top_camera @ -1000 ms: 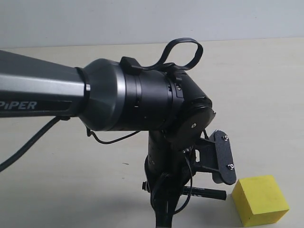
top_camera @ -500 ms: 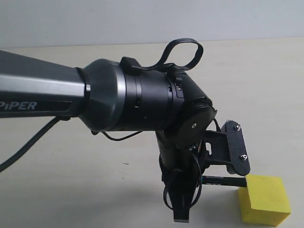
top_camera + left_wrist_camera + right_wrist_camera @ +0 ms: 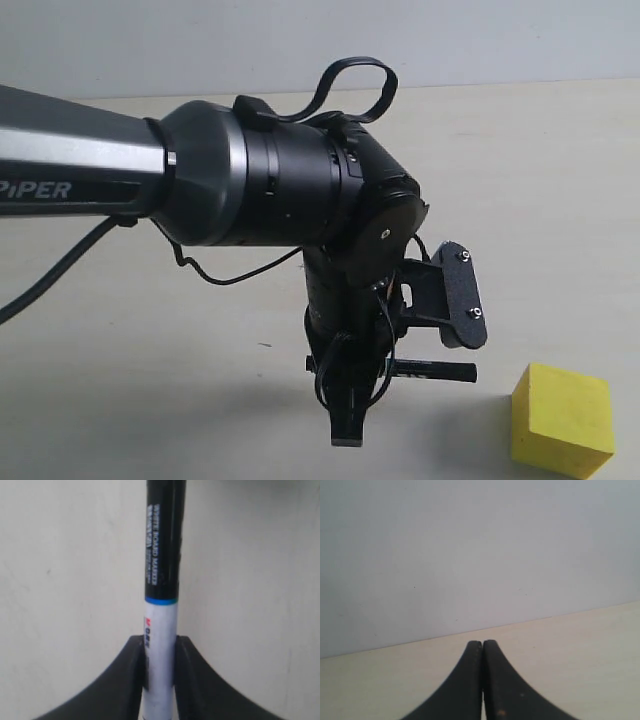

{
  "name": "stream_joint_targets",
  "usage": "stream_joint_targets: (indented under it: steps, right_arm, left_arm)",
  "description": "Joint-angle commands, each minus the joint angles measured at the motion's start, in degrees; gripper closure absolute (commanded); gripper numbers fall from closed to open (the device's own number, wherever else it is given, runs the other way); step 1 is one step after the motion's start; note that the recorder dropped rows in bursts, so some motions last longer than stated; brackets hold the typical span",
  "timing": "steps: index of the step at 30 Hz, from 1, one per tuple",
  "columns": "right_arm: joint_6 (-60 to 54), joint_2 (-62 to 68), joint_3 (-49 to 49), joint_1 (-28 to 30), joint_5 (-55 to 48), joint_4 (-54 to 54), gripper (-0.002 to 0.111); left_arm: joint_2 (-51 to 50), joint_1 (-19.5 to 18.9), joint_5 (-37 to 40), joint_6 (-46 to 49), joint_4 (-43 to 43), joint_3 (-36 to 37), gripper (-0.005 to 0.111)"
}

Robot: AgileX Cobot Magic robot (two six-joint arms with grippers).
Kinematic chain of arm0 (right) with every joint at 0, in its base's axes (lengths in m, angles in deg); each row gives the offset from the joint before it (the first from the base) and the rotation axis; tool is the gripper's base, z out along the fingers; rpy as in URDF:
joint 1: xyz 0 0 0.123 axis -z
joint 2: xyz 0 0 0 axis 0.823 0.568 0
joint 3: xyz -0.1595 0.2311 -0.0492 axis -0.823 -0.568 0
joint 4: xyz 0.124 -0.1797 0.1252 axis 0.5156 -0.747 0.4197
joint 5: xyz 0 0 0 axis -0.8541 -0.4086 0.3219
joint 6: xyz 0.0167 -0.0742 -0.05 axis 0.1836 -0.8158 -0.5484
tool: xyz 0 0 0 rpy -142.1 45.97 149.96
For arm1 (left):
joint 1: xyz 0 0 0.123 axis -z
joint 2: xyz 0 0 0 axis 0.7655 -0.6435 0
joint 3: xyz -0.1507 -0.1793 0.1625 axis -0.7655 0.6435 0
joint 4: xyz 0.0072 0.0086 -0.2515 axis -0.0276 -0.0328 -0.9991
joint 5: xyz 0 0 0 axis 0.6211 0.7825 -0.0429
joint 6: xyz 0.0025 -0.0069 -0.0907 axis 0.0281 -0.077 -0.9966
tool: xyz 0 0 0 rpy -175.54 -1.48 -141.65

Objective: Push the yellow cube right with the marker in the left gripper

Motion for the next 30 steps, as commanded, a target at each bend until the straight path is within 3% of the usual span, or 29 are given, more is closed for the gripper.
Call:
stream_joint_targets:
  steps: [1, 14, 30]
  right_arm:
    - [0.1, -0.5, -0.3, 0.3, 0.7, -0.3, 0.108]
    - [0.1, -0.5, -0.3, 0.3, 0.7, -0.3, 0.108]
    - [0.1, -0.5, -0.3, 0.3, 0.7, -0.3, 0.108]
  left_arm:
    - [0.8, 0.2, 0.1, 0.2, -0.1, -0.4, 0.107]
    - [0.5, 0.4, 0.7, 0.0, -0.5, -0.4, 0.107]
    - [-0.8, 5.8, -0.2, -0.1, -1.0, -0.4, 0.107]
